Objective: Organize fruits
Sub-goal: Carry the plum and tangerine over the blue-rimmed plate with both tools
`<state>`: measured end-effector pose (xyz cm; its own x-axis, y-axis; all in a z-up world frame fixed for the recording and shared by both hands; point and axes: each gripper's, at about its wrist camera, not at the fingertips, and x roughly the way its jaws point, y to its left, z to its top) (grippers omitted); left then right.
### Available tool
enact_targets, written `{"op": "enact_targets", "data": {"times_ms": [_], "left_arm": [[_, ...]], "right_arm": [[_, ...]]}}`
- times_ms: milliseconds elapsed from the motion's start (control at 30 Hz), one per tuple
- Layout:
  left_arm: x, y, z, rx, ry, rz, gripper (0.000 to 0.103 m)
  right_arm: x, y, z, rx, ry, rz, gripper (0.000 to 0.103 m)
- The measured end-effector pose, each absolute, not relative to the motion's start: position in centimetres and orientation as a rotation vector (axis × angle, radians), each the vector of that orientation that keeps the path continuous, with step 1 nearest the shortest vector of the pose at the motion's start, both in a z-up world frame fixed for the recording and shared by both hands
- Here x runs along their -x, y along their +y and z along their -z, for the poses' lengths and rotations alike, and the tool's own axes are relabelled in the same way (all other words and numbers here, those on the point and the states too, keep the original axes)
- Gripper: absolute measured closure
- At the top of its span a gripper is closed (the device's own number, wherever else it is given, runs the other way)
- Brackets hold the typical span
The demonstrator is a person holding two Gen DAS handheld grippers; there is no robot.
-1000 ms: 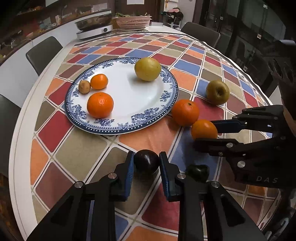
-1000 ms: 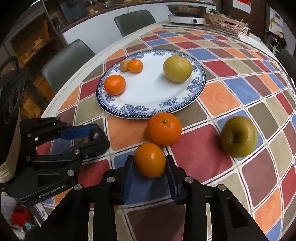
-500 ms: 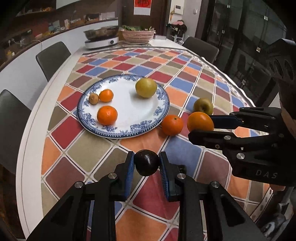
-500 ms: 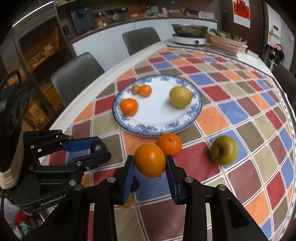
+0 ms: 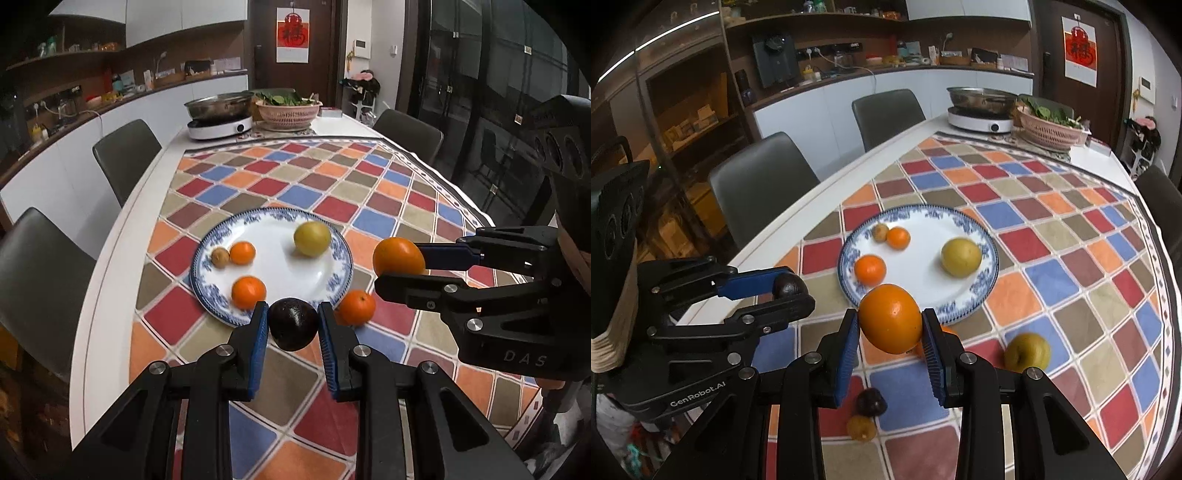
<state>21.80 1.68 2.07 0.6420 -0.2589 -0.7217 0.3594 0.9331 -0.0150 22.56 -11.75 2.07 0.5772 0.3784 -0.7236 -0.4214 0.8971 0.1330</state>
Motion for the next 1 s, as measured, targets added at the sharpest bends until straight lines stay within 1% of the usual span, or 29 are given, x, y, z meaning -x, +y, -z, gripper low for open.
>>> {"op": "enact_targets", "data": {"times_ms": [267,533,867,1000], "left_arm": [[-24.1,2.2,-2.5,-0.127,0.792,0.330,0.076],[-27.4,2.9,-1.9,-0.119,0.809,0.305,0.076],[-31.8,3.3,0.7,-0.110,0.872,0.285,0.076],[-33.5,3.2,2.2,-0.098,0.925,0.272,0.076]], "right_arm": [[-25.1,-11.2,-3.0,0.091,0.826,-0.466,0.068],[-28.6,-10.7,-2.7,0.090,0.854,-0.447,0.068],[-32.8,-10.2,-0.1,0.101,0.944,-0.400,0.068],[-33.9,-10.3,1.3,0.105,0.985,-0.386,0.068]]}}
